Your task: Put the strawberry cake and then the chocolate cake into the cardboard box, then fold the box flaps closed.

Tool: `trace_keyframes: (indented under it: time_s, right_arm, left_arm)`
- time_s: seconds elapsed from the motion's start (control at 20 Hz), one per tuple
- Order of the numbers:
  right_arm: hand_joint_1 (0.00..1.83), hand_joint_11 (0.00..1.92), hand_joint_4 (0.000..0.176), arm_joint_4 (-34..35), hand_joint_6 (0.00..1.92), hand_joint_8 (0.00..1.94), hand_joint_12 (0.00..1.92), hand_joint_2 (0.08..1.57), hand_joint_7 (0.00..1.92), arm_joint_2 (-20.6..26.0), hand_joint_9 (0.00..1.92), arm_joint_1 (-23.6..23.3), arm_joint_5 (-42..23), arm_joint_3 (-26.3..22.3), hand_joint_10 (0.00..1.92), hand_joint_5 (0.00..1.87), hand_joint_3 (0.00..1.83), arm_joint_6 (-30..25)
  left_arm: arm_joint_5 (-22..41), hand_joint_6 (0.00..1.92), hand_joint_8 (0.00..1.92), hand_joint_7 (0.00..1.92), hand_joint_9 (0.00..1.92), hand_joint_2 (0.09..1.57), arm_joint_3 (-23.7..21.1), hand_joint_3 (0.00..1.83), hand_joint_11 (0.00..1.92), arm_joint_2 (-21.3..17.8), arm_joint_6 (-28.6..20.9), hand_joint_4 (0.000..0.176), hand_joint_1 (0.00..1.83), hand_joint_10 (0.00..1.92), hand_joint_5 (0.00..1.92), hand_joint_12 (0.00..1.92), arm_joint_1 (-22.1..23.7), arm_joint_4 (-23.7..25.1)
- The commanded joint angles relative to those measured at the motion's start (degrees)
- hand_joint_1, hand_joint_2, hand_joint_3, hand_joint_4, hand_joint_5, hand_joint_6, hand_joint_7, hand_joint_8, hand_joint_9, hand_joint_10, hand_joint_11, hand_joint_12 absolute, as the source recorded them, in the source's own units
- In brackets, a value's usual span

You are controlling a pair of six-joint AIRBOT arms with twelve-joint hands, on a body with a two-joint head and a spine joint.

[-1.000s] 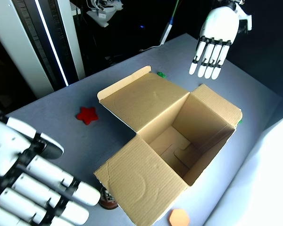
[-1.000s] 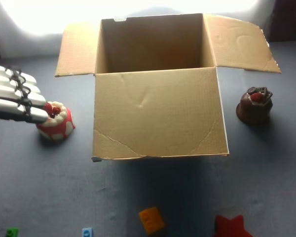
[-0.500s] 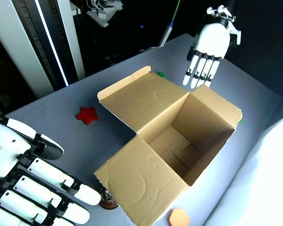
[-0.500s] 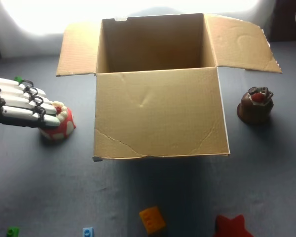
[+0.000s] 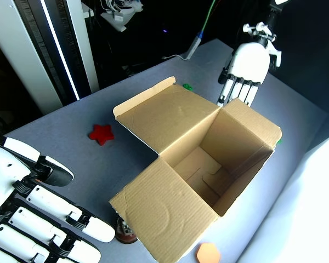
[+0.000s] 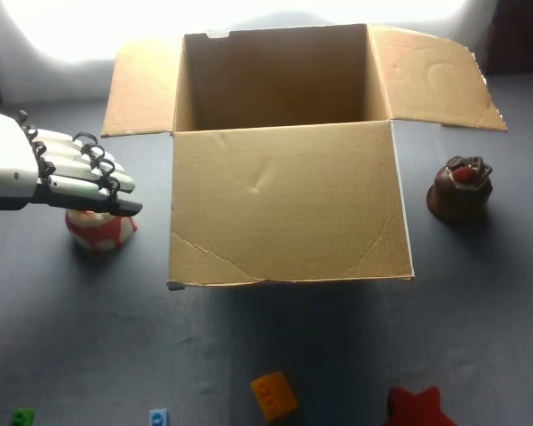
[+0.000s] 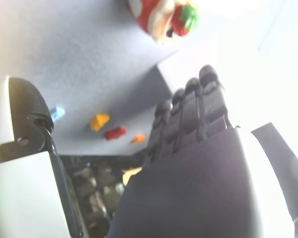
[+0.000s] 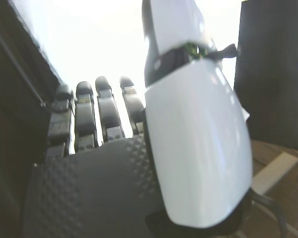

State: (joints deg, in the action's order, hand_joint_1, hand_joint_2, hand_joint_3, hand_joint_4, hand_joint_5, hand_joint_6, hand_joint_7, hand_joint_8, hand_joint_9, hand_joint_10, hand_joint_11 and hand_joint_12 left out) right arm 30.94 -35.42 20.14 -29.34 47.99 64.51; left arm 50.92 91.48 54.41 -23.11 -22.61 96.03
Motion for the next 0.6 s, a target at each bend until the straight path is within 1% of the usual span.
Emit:
trace_keyframes:
  time_s: [0.0,0.05,0.1,0.2,0.3,0.35,0.4,0.45,0.5,0.55]
  right_arm:
    - [1.04,0.0,0.033,-0.62,0.0,0.01,0.0,1.0,0.02,0.88,0.0,-0.98,-6.78,0.39,0.0,0.0,0.0,-0.11]
    - [1.02,0.0,0.035,-0.62,0.0,0.01,0.0,1.0,0.02,0.88,0.0,-1.0,-6.79,0.39,0.0,0.0,0.0,-0.11]
    - [1.03,0.0,0.032,-0.62,0.0,0.01,0.0,1.01,0.02,0.88,0.0,-1.03,-6.79,0.39,0.0,0.0,0.0,-0.11]
    - [1.05,0.0,0.03,-0.62,0.0,0.01,0.0,1.0,0.03,0.88,0.0,-1.04,-6.83,0.39,0.0,0.0,0.0,-0.1]
    - [1.05,0.0,0.035,-0.62,0.0,0.0,0.0,0.99,0.01,0.89,0.0,-1.08,-6.87,0.39,0.0,0.0,0.0,-0.1]
    - [1.06,0.0,0.035,-0.62,0.0,0.0,0.0,0.99,0.02,0.9,0.0,-1.09,-6.9,0.39,0.0,0.0,0.0,-0.1]
    - [1.07,0.0,0.029,-0.62,0.0,0.0,0.0,0.99,0.02,0.9,0.0,-1.09,-6.92,0.39,0.0,0.0,0.0,-0.1]
    - [1.07,0.0,0.028,-0.62,0.0,0.01,0.0,0.99,0.03,0.9,0.0,-1.09,-6.95,0.39,0.0,0.0,0.0,-0.1]
    - [1.07,0.0,0.03,-0.62,0.0,0.01,0.0,0.99,0.04,0.9,0.0,-1.1,-6.95,0.39,0.0,0.01,0.0,-0.04]
    - [1.09,0.0,0.03,-0.62,0.0,0.0,0.0,0.99,0.03,0.9,0.0,-1.1,-6.99,0.39,0.0,0.0,0.0,0.03]
  left_arm:
    - [0.43,0.0,0.0,0.0,0.0,0.86,0.67,0.0,0.0,0.18,0.34,0.039,1.15,0.0,0.04,0.11,-0.07,-3.51]
    - [0.43,0.0,0.0,0.0,0.0,0.86,1.36,0.0,0.0,1.0,0.57,0.039,1.16,0.0,0.05,0.05,-0.28,-3.54]
    - [0.43,0.0,0.0,0.0,0.0,0.86,2.08,0.0,0.0,1.71,0.75,0.038,1.14,0.0,0.03,0.02,-0.39,-3.54]
    - [0.42,0.0,0.0,0.0,0.0,0.86,3.62,0.0,0.0,3.26,1.24,0.036,1.12,0.0,0.02,0.0,-0.41,-3.54]
    - [0.3,0.0,0.0,0.0,0.0,0.84,5.44,0.0,0.01,4.92,1.24,0.031,1.14,0.0,0.02,0.0,-0.41,-3.79]
    - [0.14,0.0,0.0,0.0,0.0,0.84,6.86,0.0,0.01,6.13,1.24,0.039,1.15,0.0,0.02,0.0,-0.39,-4.18]
    - [0.11,0.0,0.0,0.0,0.0,0.84,7.7,0.0,0.01,6.85,1.24,0.041,1.13,0.0,0.02,0.01,-0.28,-4.26]
    - [0.08,0.0,0.0,0.0,0.0,0.85,8.73,0.0,0.01,7.75,1.24,0.043,1.13,0.0,0.02,0.01,-0.18,-4.27]
    - [0.08,0.0,0.0,0.0,0.0,0.85,9.64,0.0,0.0,8.57,1.24,0.046,1.16,0.0,0.03,0.0,-0.17,-4.26]
    - [0.08,0.01,0.0,0.0,0.0,0.85,10.62,0.0,0.01,9.45,1.24,0.042,1.15,0.0,0.03,0.0,-0.18,-4.25]
